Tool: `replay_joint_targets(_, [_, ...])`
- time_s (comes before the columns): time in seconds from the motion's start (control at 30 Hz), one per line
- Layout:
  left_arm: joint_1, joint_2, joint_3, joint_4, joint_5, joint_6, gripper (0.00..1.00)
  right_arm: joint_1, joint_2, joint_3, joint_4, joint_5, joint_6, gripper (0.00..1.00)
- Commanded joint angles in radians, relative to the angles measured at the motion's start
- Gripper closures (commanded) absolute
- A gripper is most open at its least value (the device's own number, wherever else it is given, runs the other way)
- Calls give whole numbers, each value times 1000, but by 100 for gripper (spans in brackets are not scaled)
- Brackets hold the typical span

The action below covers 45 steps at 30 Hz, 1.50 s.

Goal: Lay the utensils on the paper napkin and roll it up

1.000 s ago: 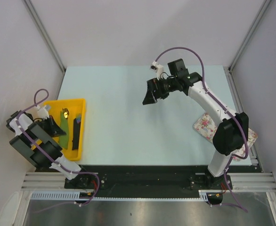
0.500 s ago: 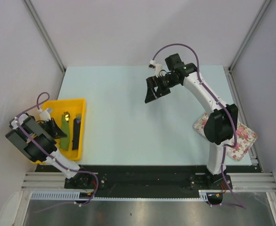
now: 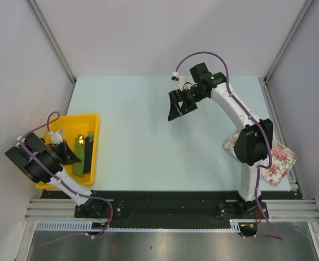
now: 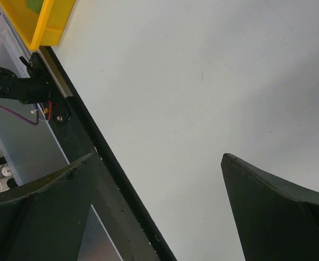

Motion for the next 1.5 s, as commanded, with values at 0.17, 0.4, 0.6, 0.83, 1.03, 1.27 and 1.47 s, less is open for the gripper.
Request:
replay_joint_targets(0.17, [-8,-21,-41,86,-41,-35,73,-7,-7,35,-28,-7,-25,0])
replay_joint_targets(0.4, [-30,-123,-81,156,-123,-52,62,-7,-5,33,-26,-17,-25,0])
replay_joint_targets(0.6, [-47,-197,-114,210,-192,-72,53,-8,-10,32,-26,-22,-30,0])
replay_joint_targets(0.83, [-83,-321,-119,240,-265,-86,35,-7,-15,30,-13,-33,-22,0])
replay_joint_targets(1.03, [-178,-476,-95,211,-296,-102,20,-8,-33,21,12,-31,-13,0])
replay_joint_targets(1.27, [-416,-529,123,103,-317,-144,0,-31,-93,-4,95,32,-5,0])
replay_joint_targets(1.47, [-680,-478,353,98,-397,-308,0,-103,-171,-25,142,119,-2,0])
